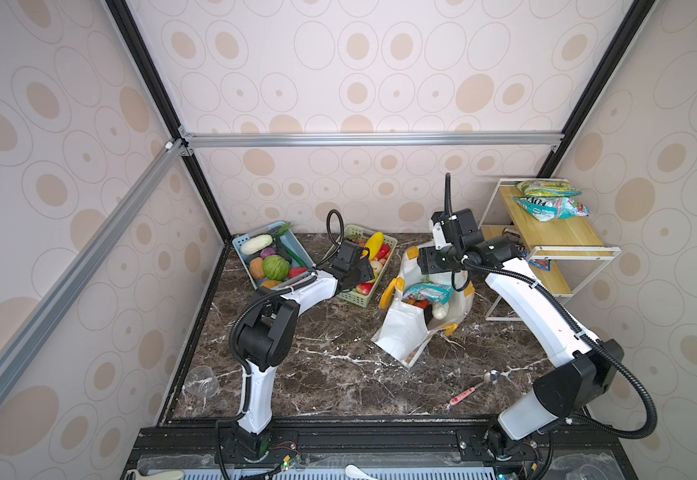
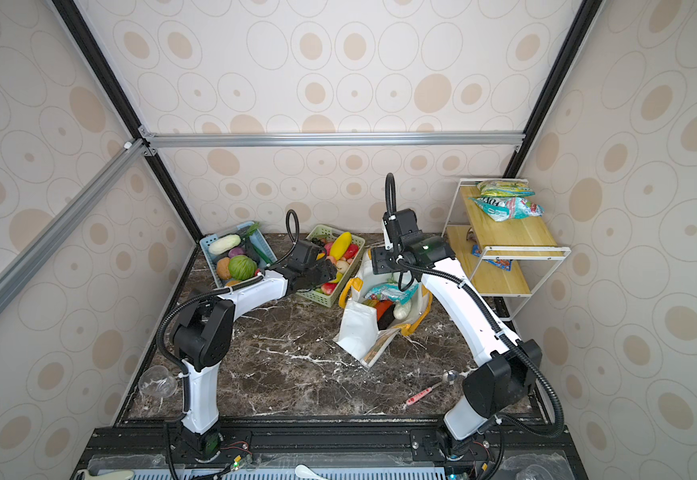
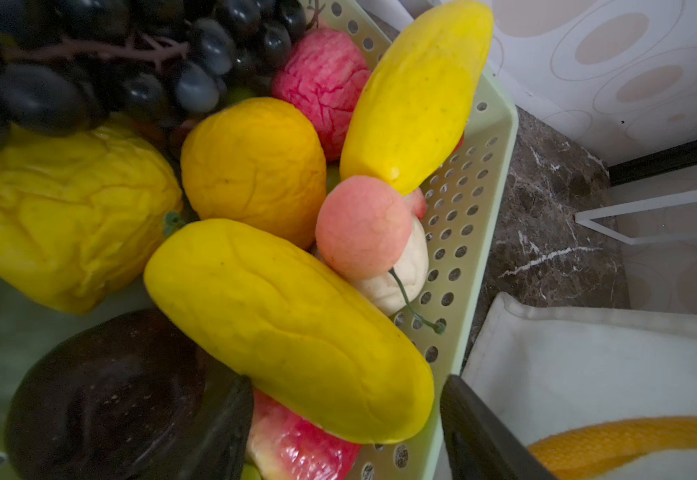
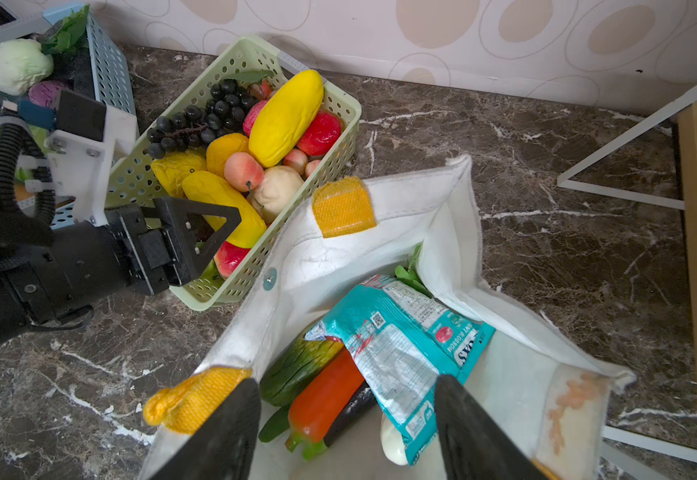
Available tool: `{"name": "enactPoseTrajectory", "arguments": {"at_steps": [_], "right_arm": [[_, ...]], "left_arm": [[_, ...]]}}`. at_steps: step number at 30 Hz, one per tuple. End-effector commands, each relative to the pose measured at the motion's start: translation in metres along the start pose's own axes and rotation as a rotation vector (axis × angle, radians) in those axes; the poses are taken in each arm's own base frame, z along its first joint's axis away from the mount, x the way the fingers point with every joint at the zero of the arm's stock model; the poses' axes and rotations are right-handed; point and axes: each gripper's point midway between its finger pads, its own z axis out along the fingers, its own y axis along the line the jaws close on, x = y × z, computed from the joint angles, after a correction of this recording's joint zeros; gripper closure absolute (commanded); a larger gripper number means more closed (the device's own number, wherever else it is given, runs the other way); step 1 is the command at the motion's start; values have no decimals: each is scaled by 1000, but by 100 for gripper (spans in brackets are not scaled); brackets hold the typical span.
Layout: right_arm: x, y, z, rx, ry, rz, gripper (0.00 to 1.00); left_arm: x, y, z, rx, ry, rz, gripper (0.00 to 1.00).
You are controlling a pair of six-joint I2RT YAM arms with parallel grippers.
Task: Place the food into the grocery bag and tie it
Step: 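Lower the left gripper into the green basket and grasp the yellow mango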
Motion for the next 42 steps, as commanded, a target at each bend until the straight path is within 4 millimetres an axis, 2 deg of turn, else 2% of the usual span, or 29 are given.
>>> {"name": "enactPoseTrajectory", "arguments": {"at_steps": [1, 4, 7, 10, 14, 19, 23, 31, 35, 42], "right_arm": [[0, 2, -9, -14, -18, -12, 31], [1, 3, -8, -19, -12, -11, 31], [1, 4, -8, -23, -13, -11, 31], [4, 3, -6, -21, -6, -14, 30], [2, 5, -2, -28, 1, -16, 31], [-4, 12, -1, -56, 9, -18, 31], [-7, 10, -6, -45, -4, -26, 30], [1, 7, -8, -36, 14, -25, 30], [0, 6, -12, -35, 8, -25, 31], [-1, 7, -15, -41, 2, -25, 31]], "left_arm": [[-16, -1, -10, -44, -70, -12, 27], [-25, 5, -15, -98, -80, -8, 27], [-35, 4, -23, -134, -102, 66, 27], [-44, 11, -30, -183, -117, 107, 23], [-34, 11, -18, -157, -59, 81, 21], [-37, 26, -15, -252, -73, 152, 20], [-30, 32, 0, -254, -30, 159, 17], [-18, 34, 25, -216, -13, 76, 16], [-18, 37, 27, -218, -34, 28, 19], [-30, 41, 15, -223, -122, 4, 37]]}}
